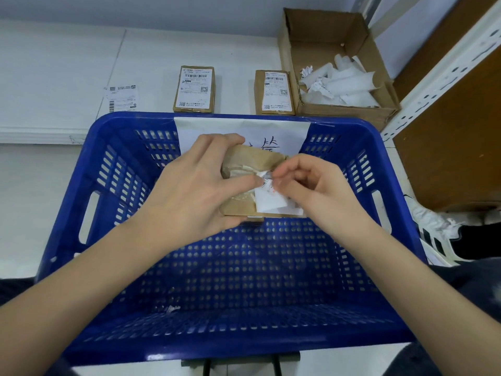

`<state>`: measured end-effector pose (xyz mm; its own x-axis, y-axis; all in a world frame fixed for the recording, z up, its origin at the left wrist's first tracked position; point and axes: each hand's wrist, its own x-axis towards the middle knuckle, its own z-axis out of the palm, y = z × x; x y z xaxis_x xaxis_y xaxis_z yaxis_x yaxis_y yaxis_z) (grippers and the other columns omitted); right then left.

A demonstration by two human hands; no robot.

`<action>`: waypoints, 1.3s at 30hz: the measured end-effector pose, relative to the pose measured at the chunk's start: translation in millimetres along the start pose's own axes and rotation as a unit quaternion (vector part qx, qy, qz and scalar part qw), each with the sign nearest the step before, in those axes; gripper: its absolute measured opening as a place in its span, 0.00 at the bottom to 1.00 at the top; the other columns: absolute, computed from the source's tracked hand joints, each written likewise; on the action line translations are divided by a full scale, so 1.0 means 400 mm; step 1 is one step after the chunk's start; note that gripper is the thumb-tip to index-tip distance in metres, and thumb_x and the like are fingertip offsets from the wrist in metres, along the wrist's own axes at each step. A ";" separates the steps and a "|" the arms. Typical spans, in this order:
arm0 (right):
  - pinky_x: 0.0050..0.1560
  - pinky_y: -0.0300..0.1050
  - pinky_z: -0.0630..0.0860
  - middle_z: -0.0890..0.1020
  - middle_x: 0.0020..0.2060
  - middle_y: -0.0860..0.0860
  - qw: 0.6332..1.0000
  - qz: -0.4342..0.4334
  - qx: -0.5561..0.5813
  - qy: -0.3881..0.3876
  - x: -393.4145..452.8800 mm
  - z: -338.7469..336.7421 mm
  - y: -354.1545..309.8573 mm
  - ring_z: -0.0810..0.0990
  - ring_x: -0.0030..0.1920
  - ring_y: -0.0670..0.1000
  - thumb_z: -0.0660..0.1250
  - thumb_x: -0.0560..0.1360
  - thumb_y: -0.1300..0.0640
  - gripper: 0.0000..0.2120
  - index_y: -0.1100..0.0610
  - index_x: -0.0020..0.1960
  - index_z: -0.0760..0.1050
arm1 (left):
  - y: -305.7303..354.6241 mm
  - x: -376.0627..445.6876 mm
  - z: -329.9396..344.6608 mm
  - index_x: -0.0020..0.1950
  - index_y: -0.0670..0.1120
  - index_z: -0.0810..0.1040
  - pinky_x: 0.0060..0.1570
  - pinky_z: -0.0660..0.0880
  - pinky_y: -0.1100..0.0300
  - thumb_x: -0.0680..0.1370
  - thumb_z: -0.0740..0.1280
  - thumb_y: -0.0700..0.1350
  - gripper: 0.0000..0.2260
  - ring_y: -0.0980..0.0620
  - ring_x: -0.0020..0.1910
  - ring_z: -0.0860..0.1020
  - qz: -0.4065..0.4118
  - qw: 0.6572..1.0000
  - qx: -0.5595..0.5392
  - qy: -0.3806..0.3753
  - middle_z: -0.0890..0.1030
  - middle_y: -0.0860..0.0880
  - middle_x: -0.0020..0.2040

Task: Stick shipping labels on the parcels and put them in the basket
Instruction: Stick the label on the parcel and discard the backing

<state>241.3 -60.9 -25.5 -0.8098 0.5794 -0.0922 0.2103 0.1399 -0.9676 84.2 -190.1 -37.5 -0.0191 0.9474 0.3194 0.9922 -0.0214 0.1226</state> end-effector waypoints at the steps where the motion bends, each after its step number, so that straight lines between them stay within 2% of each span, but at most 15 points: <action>1: 0.40 0.32 0.72 0.80 0.36 0.53 1.000 0.002 0.005 -0.006 -0.001 -0.003 -0.004 0.76 0.36 0.46 0.62 0.78 0.66 0.08 0.60 0.47 0.80 | 0.000 -0.001 0.000 0.53 0.49 0.83 0.36 0.75 0.52 0.65 0.72 0.57 0.20 0.41 0.56 0.69 0.000 1.000 0.001 -0.002 0.75 0.35 0.60; 3: 0.46 0.34 0.76 0.83 0.45 0.53 0.999 0.009 0.020 -0.033 0.000 -0.013 -0.007 0.80 0.45 0.50 0.56 0.80 0.65 0.14 0.59 0.49 0.81 | -0.003 -0.002 -0.001 0.52 0.49 0.83 0.36 0.75 0.52 0.64 0.72 0.57 0.20 0.41 0.56 0.68 -0.003 1.000 0.000 -0.005 0.75 0.35 0.60; 5: 0.51 0.39 0.77 0.83 0.49 0.54 0.997 -0.006 0.023 -0.070 0.002 -0.022 -0.009 0.80 0.51 0.53 0.56 0.79 0.69 0.16 0.57 0.50 0.81 | -0.005 -0.003 -0.004 0.51 0.49 0.83 0.35 0.74 0.53 0.63 0.72 0.58 0.20 0.41 0.56 0.68 -0.014 1.000 -0.006 -0.007 0.75 0.36 0.61; 7: 0.52 0.42 0.78 0.83 0.48 0.51 0.995 -0.044 -0.013 -0.089 0.003 -0.029 -0.005 0.80 0.51 0.53 0.60 0.76 0.73 0.17 0.56 0.50 0.81 | -0.006 -0.003 -0.006 0.51 0.50 0.83 0.35 0.74 0.54 0.63 0.73 0.57 0.20 0.41 0.57 0.69 -0.021 1.000 -0.005 -0.006 0.75 0.36 0.61; 10: 0.48 0.43 0.78 0.83 0.45 0.45 0.992 -0.062 -0.037 -0.107 0.004 -0.031 0.000 0.81 0.47 0.49 0.68 0.72 0.65 0.10 0.52 0.48 0.81 | -0.008 -0.002 -0.007 0.50 0.50 0.83 0.36 0.74 0.53 0.64 0.72 0.57 0.19 0.40 0.57 0.69 -0.019 1.000 0.001 -0.005 0.75 0.36 0.61; 12: 0.47 0.41 0.77 0.83 0.43 0.42 0.992 -0.061 -0.029 -0.106 0.005 -0.029 0.000 0.81 0.44 0.45 0.69 0.71 0.59 0.06 0.50 0.46 0.81 | -0.008 -0.002 -0.007 0.50 0.50 0.84 0.36 0.74 0.53 0.64 0.72 0.57 0.18 0.40 0.58 0.68 -0.019 1.000 -0.002 -0.004 0.74 0.36 0.62; 14: 0.49 0.45 0.79 0.84 0.43 0.42 0.993 -0.061 -0.031 -0.096 0.006 -0.029 0.004 0.81 0.46 0.47 0.70 0.71 0.57 0.06 0.50 0.46 0.81 | -0.007 -0.001 -0.007 0.50 0.50 0.84 0.35 0.74 0.53 0.64 0.72 0.57 0.18 0.41 0.58 0.68 -0.018 1.000 -0.005 -0.004 0.75 0.36 0.62; 17: 0.52 0.49 0.79 0.84 0.43 0.43 0.992 -0.059 -0.055 -0.094 0.006 -0.026 0.007 0.81 0.48 0.48 0.70 0.73 0.60 0.04 0.51 0.46 0.81 | -0.006 -0.001 -0.007 0.50 0.50 0.84 0.35 0.75 0.52 0.64 0.72 0.56 0.18 0.41 0.57 0.68 -0.012 1.000 0.000 -0.005 0.75 0.36 0.61; 20: 0.52 0.47 0.78 0.83 0.43 0.45 0.990 -0.050 -0.086 -0.099 0.006 -0.021 0.008 0.81 0.47 0.46 0.70 0.74 0.62 0.05 0.53 0.44 0.81 | -0.004 -0.001 -0.005 0.49 0.49 0.84 0.36 0.75 0.52 0.65 0.71 0.56 0.17 0.40 0.56 0.69 0.004 1.000 0.020 -0.008 0.75 0.35 0.60; 25: 0.44 0.38 0.78 0.84 0.38 0.51 0.999 -0.012 -0.046 -0.023 -0.003 0.007 0.012 0.82 0.40 0.47 0.73 0.71 0.63 0.04 0.55 0.42 0.83 | -0.001 -0.002 -0.001 0.47 0.48 0.83 0.38 0.76 0.50 0.64 0.72 0.55 0.16 0.39 0.58 0.69 0.004 0.999 0.046 -0.005 0.75 0.34 0.61; 28: 0.40 0.34 0.77 0.84 0.34 0.49 1.000 0.010 -0.010 0.016 -0.009 0.024 0.015 0.81 0.36 0.44 0.73 0.70 0.64 0.03 0.57 0.42 0.84 | 0.008 -0.002 0.008 0.48 0.48 0.83 0.37 0.76 0.50 0.65 0.71 0.54 0.16 0.38 0.58 0.70 -0.003 0.999 0.049 0.003 0.76 0.34 0.61; 31: 0.38 0.32 0.75 0.83 0.33 0.46 0.999 0.017 0.003 0.036 -0.010 0.030 0.014 0.80 0.35 0.45 0.74 0.70 0.64 0.03 0.57 0.42 0.84 | 0.015 -0.002 0.013 0.49 0.48 0.83 0.36 0.76 0.49 0.65 0.72 0.54 0.16 0.37 0.58 0.71 -0.011 0.999 0.050 0.006 0.76 0.34 0.61; 36: 0.38 0.36 0.78 0.84 0.34 0.57 0.995 0.066 0.043 0.067 -0.007 0.027 0.012 0.83 0.35 0.50 0.75 0.68 0.67 0.11 0.57 0.46 0.78 | 0.016 0.000 0.003 0.51 0.47 0.83 0.37 0.77 0.49 0.63 0.75 0.52 0.18 0.37 0.58 0.71 -0.015 0.999 0.051 0.011 0.76 0.34 0.61; 39: 0.41 0.39 0.79 0.83 0.31 0.56 0.993 0.091 0.031 0.073 -0.003 0.026 0.013 0.82 0.34 0.51 0.76 0.67 0.67 0.11 0.56 0.43 0.77 | 0.019 -0.001 0.000 0.52 0.47 0.83 0.38 0.76 0.49 0.60 0.79 0.49 0.22 0.37 0.58 0.70 -0.013 0.998 0.053 0.009 0.75 0.34 0.61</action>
<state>237.6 -69.4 -33.0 -0.6723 0.7017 -0.2357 0.3073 -0.0251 -0.9513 92.0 -190.7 -36.8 -0.0471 0.9412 0.3345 0.9987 0.0388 0.0316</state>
